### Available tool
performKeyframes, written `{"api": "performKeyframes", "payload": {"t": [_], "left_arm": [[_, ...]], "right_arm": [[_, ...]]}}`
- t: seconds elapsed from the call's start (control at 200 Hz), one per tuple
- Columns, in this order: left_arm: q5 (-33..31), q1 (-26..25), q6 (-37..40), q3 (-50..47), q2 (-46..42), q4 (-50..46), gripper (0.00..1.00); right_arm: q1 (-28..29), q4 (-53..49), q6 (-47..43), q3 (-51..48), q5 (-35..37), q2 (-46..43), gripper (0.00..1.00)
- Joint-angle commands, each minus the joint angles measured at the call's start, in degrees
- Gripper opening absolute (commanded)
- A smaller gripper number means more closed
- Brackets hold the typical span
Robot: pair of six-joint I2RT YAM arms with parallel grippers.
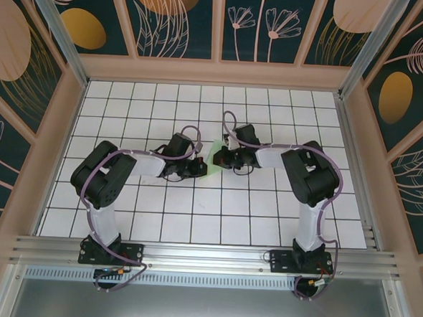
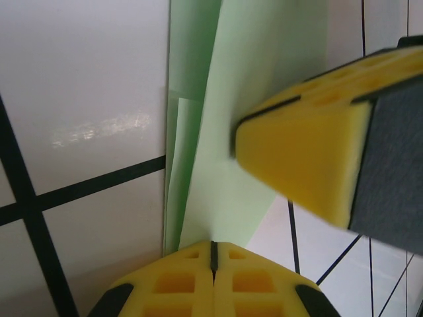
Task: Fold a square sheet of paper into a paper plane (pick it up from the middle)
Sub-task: Fourth fold the wing at the center of the table.
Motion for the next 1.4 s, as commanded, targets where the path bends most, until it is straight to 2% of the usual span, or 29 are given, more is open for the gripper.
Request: {"api": "performKeyframes", "payload": {"t": [0.0,0.2,0.425,0.631,0.921,1.091,1.396], "left_arm": [[-3.1,-0.2,-0.6,-1.9,1.5,-3.2,0.0],[-4.3,-0.2,-0.6,-1.7,1.4,-4.5,0.0],[-6.2,-0.2,-0.4,-1.7,1.8,-8.9,0.0],[-5.9,-0.2,-0.4,-4.2,1.5,-9.9,0.0],[-4.8,-0.2,-0.5,-6.1,0.7,-9.3,0.0],[-3.9,-0.2,-0.2,-6.0,0.8,-9.0,0.0],[-3.5,-0.2,0.1,-5.7,0.8,-8.9,0.0]], "right_arm": [[1.7,1.6,-1.2,-0.5,-2.1,-1.4,0.03],[2.1,0.0,-2.3,1.4,-1.6,1.2,0.03],[1.0,-3.4,-2.4,3.3,4.5,4.2,0.02],[-4.8,-0.5,-3.7,2.8,5.9,4.3,0.02],[-11.1,-2.3,-2.6,7.4,9.6,7.9,0.02],[-13.5,-4.2,-0.2,11.3,13.3,9.3,0.01],[-14.5,-6.9,-0.2,17.8,13.4,10.2,0.03]]}}
